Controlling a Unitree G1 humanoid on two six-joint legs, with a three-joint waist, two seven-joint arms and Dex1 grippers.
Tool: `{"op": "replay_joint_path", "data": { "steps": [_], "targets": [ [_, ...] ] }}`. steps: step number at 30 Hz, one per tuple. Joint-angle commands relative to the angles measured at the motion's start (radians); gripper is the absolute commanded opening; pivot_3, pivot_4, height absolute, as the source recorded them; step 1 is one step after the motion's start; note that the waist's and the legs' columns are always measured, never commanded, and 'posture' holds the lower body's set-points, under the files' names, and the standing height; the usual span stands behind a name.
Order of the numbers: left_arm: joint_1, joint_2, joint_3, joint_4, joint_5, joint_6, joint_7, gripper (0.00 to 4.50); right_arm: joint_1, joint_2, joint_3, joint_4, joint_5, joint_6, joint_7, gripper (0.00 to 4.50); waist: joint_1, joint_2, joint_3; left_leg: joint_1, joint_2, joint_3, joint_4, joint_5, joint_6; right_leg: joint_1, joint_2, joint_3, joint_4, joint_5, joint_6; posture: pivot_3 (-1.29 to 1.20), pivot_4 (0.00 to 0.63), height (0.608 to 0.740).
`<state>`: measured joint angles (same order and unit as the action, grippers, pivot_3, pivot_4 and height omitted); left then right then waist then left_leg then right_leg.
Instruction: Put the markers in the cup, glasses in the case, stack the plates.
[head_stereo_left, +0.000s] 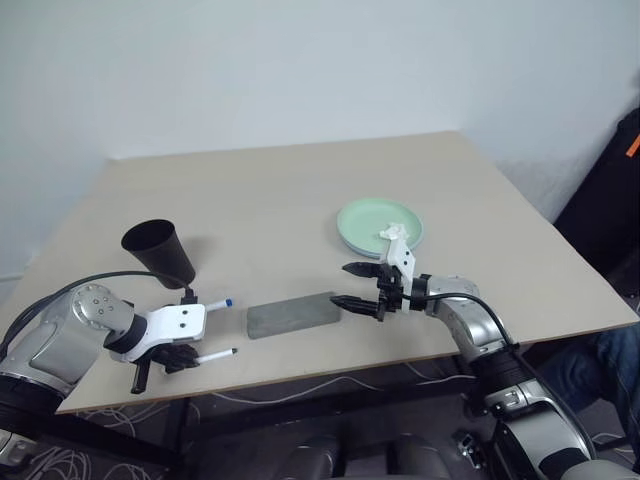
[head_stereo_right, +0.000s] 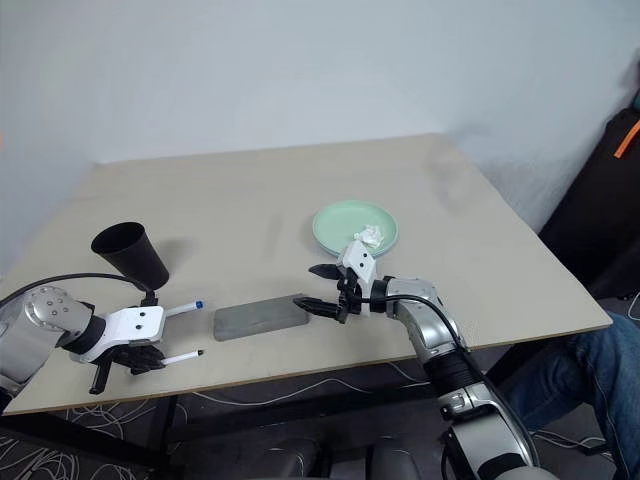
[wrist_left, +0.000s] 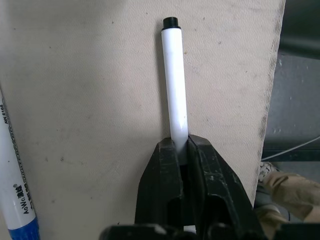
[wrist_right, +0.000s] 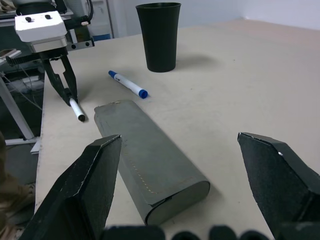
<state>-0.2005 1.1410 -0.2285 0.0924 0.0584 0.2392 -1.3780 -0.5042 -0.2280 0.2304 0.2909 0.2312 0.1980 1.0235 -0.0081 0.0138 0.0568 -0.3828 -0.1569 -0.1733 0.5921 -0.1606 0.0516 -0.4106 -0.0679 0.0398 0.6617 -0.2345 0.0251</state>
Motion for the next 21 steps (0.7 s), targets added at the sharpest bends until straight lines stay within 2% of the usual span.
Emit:
{"op": "replay_joint_path", "data": {
  "steps": [1, 8, 13, 17, 21],
  "targets": [
    [-0.02, -0.01, 0.012, 0.012, 0.002, 0.009, 0.012, 0.05, -0.015, -0.002, -0.011, -0.036, 0.007, -0.006, -0.004, 4.03, 0.005, 0.0, 0.0, 0.0, 0.0, 0.0, 0.0, 0.0, 0.0, 0.0, 0.0, 0.0, 0.0, 0.0, 0.0, 0.0, 0.0, 0.74],
    [-0.1, -0.087, 0.154, -0.039, -0.192, 0.109, 0.009, 0.05, -0.02, -0.006, -0.009, -0.033, 0.007, -0.006, -0.001, 4.03, 0.018, -0.004, 0.0, -0.002, 0.0, 0.0, 0.001, 0.0, 0.0, -0.001, 0.0, -0.001, 0.0, 0.0, 0.0, 0.0, 0.0, 0.74],
    [-0.25, -0.209, 0.354, 0.013, -0.343, 0.163, 0.166, 0.05, -0.025, -0.01, -0.009, -0.025, 0.004, -0.01, 0.001, 4.03, 0.017, -0.005, 0.0, -0.002, 0.0, 0.0, 0.001, 0.0, 0.0, -0.001, 0.001, -0.002, -0.002, 0.0, 0.0, 0.0, 0.0, 0.74],
    [-0.311, -0.269, 0.426, 0.054, -0.339, 0.126, 0.314, 0.05, -0.024, -0.012, -0.008, -0.029, 0.004, -0.008, 0.004, 4.03, 0.011, -0.005, -0.001, -0.002, 0.0, 0.001, 0.001, 0.0, 0.0, -0.002, 0.001, -0.002, -0.002, 0.0, 0.001, 0.0, 0.0, 0.74],
    [-0.318, -0.279, 0.434, 0.099, -0.288, 0.06, 0.419, 0.05, -0.026, -0.015, -0.007, -0.029, 0.003, -0.007, 0.007, 4.03, 0.011, -0.006, -0.001, -0.002, 0.001, 0.001, 0.001, 0.0, -0.001, -0.003, 0.002, -0.002, -0.003, 0.002, 0.004, 0.0, 0.0, 0.74]
  ]
}}
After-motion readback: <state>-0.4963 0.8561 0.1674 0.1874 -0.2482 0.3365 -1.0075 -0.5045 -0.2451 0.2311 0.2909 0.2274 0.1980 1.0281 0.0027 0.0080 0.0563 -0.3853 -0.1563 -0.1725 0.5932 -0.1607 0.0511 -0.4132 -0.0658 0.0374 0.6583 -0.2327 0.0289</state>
